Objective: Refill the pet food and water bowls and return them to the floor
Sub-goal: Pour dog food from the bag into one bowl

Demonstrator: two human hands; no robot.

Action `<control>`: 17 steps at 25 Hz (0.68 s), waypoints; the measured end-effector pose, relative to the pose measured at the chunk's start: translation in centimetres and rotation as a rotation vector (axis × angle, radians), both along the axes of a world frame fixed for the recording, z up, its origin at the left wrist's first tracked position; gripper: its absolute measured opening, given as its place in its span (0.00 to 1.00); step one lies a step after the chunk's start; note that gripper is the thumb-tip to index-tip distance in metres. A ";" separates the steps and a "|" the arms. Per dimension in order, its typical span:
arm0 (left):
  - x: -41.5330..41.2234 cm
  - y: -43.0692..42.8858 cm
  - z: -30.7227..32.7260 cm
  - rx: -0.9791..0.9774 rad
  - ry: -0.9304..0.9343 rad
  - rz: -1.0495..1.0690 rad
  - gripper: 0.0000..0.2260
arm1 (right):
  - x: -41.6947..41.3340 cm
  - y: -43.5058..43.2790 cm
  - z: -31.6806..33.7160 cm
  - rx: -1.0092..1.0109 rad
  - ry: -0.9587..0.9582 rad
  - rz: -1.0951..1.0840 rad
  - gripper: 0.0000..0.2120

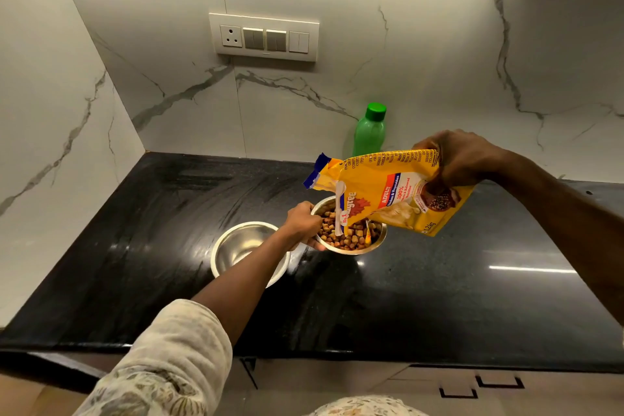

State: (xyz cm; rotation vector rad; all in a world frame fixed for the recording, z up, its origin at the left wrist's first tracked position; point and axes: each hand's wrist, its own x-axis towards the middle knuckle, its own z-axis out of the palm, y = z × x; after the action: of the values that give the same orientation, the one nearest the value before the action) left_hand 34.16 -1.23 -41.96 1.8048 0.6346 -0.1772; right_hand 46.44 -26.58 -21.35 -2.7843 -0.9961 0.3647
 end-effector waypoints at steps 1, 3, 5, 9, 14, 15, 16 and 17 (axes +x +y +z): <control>-0.1 -0.1 0.0 -0.006 -0.001 -0.003 0.12 | 0.2 0.0 -0.2 0.011 0.011 0.000 0.29; -0.3 -0.4 0.1 -0.014 -0.006 -0.006 0.12 | 0.8 -0.4 -0.7 0.048 0.047 -0.002 0.27; -0.5 -0.3 0.2 -0.015 -0.012 -0.003 0.12 | 1.4 -1.1 -1.5 0.107 0.099 0.019 0.24; -0.9 -0.1 0.3 -0.020 -0.014 0.016 0.13 | 2.7 -3.6 -3.4 0.272 0.238 0.021 0.21; -1.4 -0.4 0.0 -0.036 0.011 0.022 0.14 | 2.7 -5.7 -5.2 0.450 0.438 0.017 0.22; -1.5 -0.5 -0.1 -0.032 0.022 0.018 0.15 | 2.7 -6.0 -5.5 0.476 0.463 -0.001 0.21; -1.5 -0.7 -0.3 -0.029 0.032 0.018 0.15 | 2.7 -6.3 -5.7 0.492 0.486 -0.018 0.22; -1.5 -0.8 -0.5 -0.022 0.038 0.014 0.14 | 2.8 -6.7 -6.0 0.498 0.505 -0.025 0.25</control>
State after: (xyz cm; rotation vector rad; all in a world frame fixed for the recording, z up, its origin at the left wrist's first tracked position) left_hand 32.64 -2.04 -42.43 1.7794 0.6695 -0.2083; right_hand 49.29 -33.30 -27.32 -2.1060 -0.7912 0.6684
